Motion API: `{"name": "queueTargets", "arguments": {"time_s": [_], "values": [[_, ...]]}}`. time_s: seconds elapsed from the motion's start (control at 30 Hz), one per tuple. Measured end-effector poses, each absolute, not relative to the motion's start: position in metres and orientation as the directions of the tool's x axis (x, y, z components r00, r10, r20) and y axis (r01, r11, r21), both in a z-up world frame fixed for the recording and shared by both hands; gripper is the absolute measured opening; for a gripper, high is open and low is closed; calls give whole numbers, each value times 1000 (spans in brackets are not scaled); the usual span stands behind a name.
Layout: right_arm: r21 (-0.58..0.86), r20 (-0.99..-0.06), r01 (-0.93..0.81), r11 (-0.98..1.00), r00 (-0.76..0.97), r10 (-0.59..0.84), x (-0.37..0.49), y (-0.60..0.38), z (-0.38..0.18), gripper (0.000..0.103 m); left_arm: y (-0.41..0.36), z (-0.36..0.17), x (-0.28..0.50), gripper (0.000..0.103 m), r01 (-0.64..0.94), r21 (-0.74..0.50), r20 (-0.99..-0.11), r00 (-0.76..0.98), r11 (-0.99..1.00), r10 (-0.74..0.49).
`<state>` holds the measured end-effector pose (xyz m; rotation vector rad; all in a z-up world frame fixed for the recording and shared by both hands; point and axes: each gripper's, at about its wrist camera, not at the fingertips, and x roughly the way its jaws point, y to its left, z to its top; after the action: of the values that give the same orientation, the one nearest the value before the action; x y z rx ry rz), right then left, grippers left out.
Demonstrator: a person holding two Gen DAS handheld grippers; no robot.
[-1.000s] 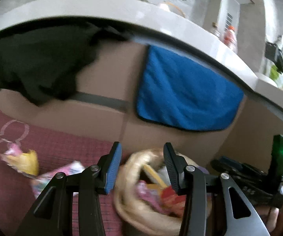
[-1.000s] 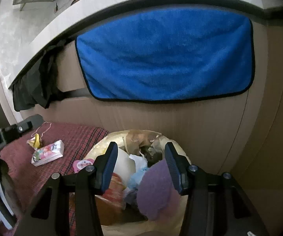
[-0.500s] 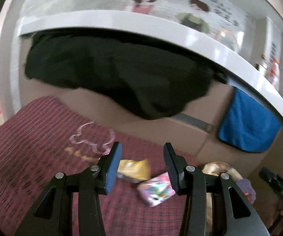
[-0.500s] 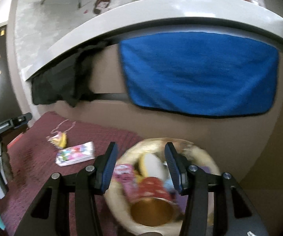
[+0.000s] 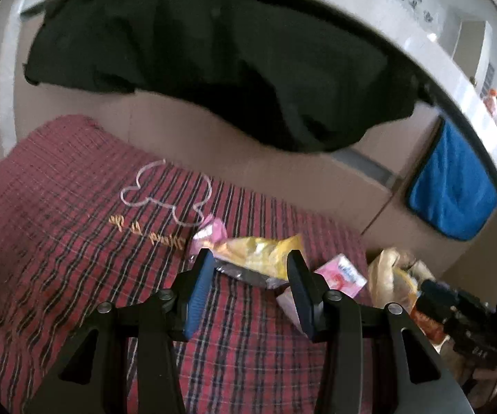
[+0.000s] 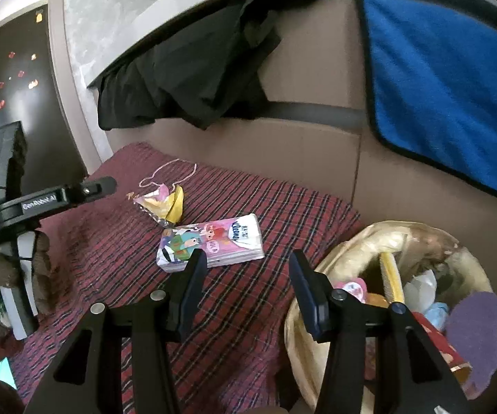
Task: Collect trash
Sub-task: 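Move both tools back toward the snack bag and tissue pack on the bed, then grasp the yellow snack bag with left tool while right tool grasps the pink Kleenex pack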
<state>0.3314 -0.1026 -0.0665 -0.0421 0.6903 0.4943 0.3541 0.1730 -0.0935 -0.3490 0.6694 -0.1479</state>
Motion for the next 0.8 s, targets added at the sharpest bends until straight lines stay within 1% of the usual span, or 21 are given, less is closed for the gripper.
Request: {"name": "queueTargets", "arguments": {"time_s": [0.1,0.17,0.23,0.37,0.47,0.5,0.53,0.57,0.63,0.8], "values": [[120,-626,-438,891,663,411,340,-102,-71,47,180,-104,370,45,-14,-400,-615,746,917,-257],[127,-630,-423,897,665,403,347,-103,-75,47,189,-112,384,46,-62,-456,-631,726,888,-274],[141,-632,-411,901,663,402,355,-104,-79,47,193,-119,402,48,-108,-493,-647,709,863,-281],[151,-647,-402,903,651,398,364,-96,-88,47,182,-130,430,49,-147,-436,-693,684,888,-227],[147,-667,-409,900,631,396,366,-90,-95,47,177,-141,441,49,-148,-418,-727,646,896,-232],[146,-673,-412,900,625,395,367,-88,-96,47,174,-139,439,43,-141,-403,-724,654,904,-220],[146,-678,-412,899,620,395,367,-86,-97,47,172,-138,437,22,-131,-394,-728,649,910,-222],[152,-684,-413,898,612,397,368,-84,-98,47,171,-137,433,14,-118,-385,-728,648,915,-223],[171,-692,-414,894,596,408,370,-78,-99,47,173,-133,422,11,-100,-347,-725,659,933,-199],[206,-724,-425,882,539,429,375,-53,-103,47,210,-111,382,10,-102,-298,-679,722,949,-135]]}}
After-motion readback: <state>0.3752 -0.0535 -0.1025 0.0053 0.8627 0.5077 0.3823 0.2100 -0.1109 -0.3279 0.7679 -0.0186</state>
